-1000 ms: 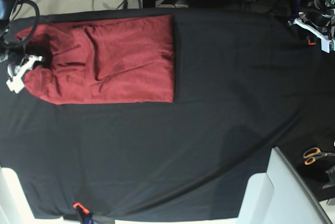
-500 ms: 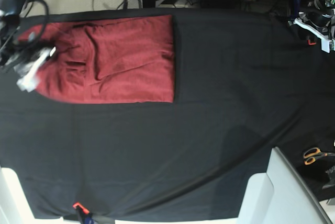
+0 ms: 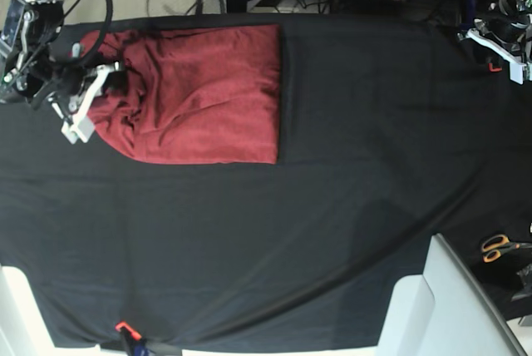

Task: Fold the T-shirt properly
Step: 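Fold the held shirt end over the shirt body with the right gripper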

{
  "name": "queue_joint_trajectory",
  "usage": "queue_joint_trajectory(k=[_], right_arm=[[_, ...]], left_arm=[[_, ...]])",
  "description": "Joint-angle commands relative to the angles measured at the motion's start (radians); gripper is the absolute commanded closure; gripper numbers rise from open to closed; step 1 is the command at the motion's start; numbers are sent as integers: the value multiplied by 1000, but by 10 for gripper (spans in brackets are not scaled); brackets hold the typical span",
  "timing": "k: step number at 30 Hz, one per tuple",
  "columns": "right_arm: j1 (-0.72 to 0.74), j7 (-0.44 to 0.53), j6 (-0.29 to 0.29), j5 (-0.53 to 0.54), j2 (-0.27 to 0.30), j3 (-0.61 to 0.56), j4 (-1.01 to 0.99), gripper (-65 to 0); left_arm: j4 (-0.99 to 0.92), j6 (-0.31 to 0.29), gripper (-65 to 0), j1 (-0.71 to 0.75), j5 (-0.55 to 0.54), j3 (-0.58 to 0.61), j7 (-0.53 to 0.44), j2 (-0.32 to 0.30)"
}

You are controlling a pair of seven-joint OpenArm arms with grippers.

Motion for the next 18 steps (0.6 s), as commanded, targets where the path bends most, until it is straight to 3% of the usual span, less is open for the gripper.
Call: queue_joint_trajectory(k=[1, 10, 18], right_arm=[[9, 6, 6, 19, 8, 3, 44, -6], [8, -69, 6, 16, -33, 1, 257, -6], [6, -110, 6, 13, -95, 0, 280, -6]], left_arm=[[14, 1, 0, 3, -9, -8, -17, -17], [17, 1, 0, 3, -9, -8, -17, -17], [17, 1, 0, 3, -9, -8, -17, -17]])
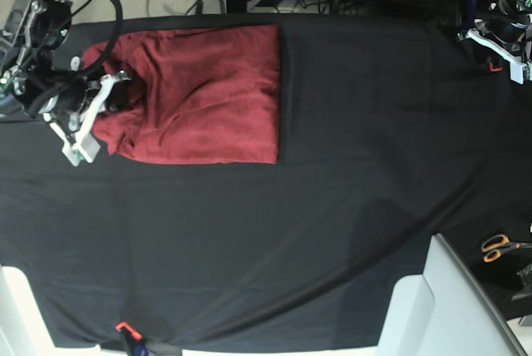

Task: Fold the T-shirt properly
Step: 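Fold the held shirt end over the shirt body with the right gripper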

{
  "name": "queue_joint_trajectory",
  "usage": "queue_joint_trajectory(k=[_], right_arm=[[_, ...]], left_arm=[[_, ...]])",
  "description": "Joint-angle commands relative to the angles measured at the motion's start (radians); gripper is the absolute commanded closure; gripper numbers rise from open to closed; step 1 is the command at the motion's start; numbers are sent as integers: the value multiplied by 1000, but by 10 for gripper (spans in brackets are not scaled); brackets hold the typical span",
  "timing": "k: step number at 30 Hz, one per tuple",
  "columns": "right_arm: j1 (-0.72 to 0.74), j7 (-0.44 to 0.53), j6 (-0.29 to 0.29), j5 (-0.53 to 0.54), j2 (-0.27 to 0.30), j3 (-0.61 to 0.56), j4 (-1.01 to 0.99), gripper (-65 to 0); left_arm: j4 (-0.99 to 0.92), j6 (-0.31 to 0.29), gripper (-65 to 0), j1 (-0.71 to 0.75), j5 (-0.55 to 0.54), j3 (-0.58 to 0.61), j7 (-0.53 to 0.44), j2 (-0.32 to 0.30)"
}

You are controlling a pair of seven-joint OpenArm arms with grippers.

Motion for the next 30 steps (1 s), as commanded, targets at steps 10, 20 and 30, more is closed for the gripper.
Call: queue_joint_trajectory(k=[10, 20, 30], right_arm=[[-18, 4, 2, 27, -73, -134, 104, -6], [-18, 96, -59, 28, -92, -165, 17, -6], [-18, 163, -114, 68, -98, -165, -95, -6]], left_arm=[[16, 1, 0, 3, -9, -8, -17, -17], [15, 1, 0, 3, -9, -8, -20, -17], [15, 1, 0, 3, -9, -8, -20, -17]])
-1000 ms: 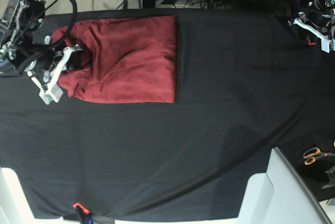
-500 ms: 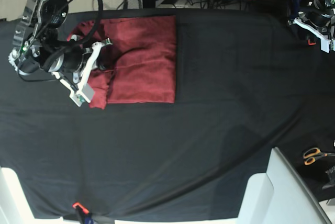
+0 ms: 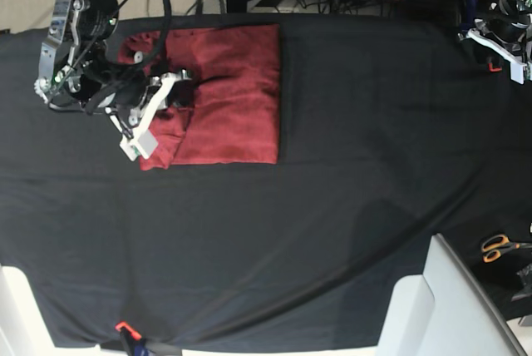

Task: Fold the T-shirt properly
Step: 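Fold the held shirt end over the shirt body with the right gripper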

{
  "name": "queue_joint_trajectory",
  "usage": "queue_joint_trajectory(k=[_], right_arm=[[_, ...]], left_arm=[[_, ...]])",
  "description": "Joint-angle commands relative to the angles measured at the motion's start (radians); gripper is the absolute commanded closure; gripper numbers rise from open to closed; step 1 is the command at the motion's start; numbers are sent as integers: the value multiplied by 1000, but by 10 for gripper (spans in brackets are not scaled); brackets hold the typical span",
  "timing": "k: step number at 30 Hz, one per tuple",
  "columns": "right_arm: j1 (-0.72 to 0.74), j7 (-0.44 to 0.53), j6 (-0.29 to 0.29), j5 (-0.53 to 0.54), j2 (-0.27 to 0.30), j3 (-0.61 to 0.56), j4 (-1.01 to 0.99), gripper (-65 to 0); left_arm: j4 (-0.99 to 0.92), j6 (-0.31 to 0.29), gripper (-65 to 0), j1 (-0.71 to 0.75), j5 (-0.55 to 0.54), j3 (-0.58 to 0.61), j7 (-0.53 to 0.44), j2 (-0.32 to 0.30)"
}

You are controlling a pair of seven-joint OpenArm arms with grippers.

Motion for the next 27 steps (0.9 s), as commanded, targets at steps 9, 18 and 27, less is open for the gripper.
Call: queue_joint_trajectory(k=[9, 18, 27], right_arm=[[25, 14, -41, 74, 0, -3, -56, -6], [66, 8, -42, 75, 17, -121, -93, -6], [75, 14, -110, 68, 19, -172, -97, -6]], left_arm=[[15, 1, 0, 3, -10, -8, -20, -15], [15, 1, 0, 3, -10, -8, -20, -17], [15, 1, 0, 3, -10, -8, -20, -17]])
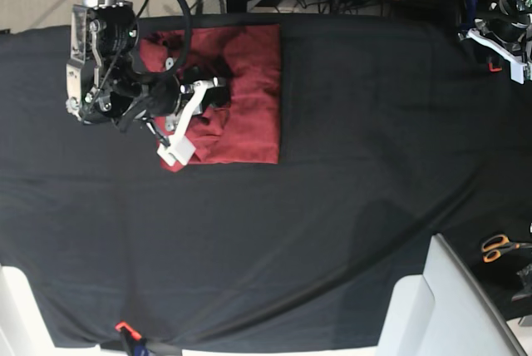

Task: Fold the T-shirt properly
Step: 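Fold the held shirt end over the shirt body with the right gripper, then release the folded end and press it down with the right gripper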

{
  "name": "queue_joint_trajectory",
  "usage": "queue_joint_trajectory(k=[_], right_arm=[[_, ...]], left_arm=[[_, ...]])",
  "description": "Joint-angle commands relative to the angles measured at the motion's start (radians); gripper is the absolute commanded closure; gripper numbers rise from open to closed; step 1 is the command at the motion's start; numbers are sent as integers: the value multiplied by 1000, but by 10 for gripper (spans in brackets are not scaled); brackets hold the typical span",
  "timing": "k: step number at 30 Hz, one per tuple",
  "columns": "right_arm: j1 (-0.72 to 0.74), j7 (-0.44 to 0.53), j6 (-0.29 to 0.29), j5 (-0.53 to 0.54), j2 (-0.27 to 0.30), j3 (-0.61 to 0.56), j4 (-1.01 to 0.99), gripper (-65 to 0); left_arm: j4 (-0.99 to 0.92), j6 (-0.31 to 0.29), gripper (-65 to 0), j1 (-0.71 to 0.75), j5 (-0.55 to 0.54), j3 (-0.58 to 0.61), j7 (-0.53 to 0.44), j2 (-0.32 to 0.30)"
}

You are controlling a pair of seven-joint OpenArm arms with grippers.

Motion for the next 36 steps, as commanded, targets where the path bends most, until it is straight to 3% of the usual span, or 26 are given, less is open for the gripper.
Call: queue_joint_trajectory(k=[1, 7, 11, 19, 22, 36], right_arm=[[13, 11, -5, 22, -1, -4, 14, -6], [21, 13, -29, 20, 0, -7, 18, -6], [33, 40, -57, 19, 51, -89, 20, -6], [32, 212, -270, 20, 148, -405, 74, -5], [38, 255, -395, 20, 174, -492, 101, -5], [156, 370, -873, 19, 304, -802, 101, -3]], left_arm=[[15, 1, 0, 3, -10, -8, -20, -17], [15, 1, 0, 3, -10, -8, -20, -17], [15, 1, 0, 3, -10, -8, -20, -17], [15, 1, 0, 1, -10, -8, -20, -18], [15, 1, 0, 1, -10, -8, -20, -20], [15, 1, 0, 1, -10, -9, -20, -20]])
